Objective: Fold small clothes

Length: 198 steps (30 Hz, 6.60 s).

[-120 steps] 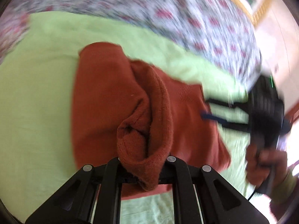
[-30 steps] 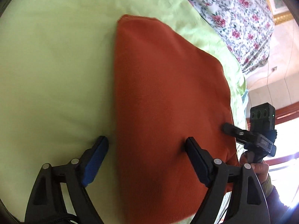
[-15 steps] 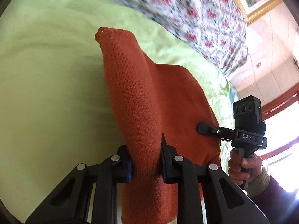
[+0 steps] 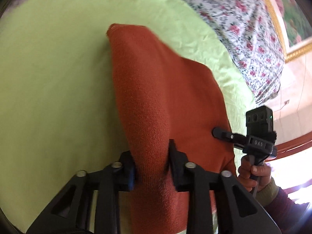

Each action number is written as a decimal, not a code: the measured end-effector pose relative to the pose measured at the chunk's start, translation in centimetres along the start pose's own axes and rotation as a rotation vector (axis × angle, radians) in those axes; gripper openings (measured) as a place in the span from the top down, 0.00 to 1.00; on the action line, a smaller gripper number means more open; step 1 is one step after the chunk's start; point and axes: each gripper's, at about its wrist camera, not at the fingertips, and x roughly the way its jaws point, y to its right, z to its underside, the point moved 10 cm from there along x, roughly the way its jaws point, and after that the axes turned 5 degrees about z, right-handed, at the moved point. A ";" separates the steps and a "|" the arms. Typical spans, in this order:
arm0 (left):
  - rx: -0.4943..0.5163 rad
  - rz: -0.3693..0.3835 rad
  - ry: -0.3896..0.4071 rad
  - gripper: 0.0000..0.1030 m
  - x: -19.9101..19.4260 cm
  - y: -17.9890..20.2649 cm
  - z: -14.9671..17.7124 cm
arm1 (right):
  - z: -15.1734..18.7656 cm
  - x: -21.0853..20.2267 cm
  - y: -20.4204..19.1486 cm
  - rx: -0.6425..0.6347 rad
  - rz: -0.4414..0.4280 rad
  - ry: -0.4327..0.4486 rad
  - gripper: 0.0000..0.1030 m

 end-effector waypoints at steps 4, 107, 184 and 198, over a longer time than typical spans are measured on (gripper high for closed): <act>-0.013 0.008 -0.005 0.54 0.3 -1.0 -2.8 | -0.4 -0.6 -0.1 -0.030 0.065 -0.008 0.61; 0.121 -0.304 -0.082 0.48 -6.9 0.5 10.8 | 4.7 -12.3 1.5 -0.088 0.408 0.199 0.92; 0.290 -0.402 -0.038 0.51 -7.7 1.5 10.9 | 3.6 -9.6 -2.7 -0.060 0.384 0.282 0.73; 0.384 -0.430 -0.049 0.41 -11.1 0.8 17.0 | 13.5 -8.8 -4.2 -0.091 0.420 0.268 0.56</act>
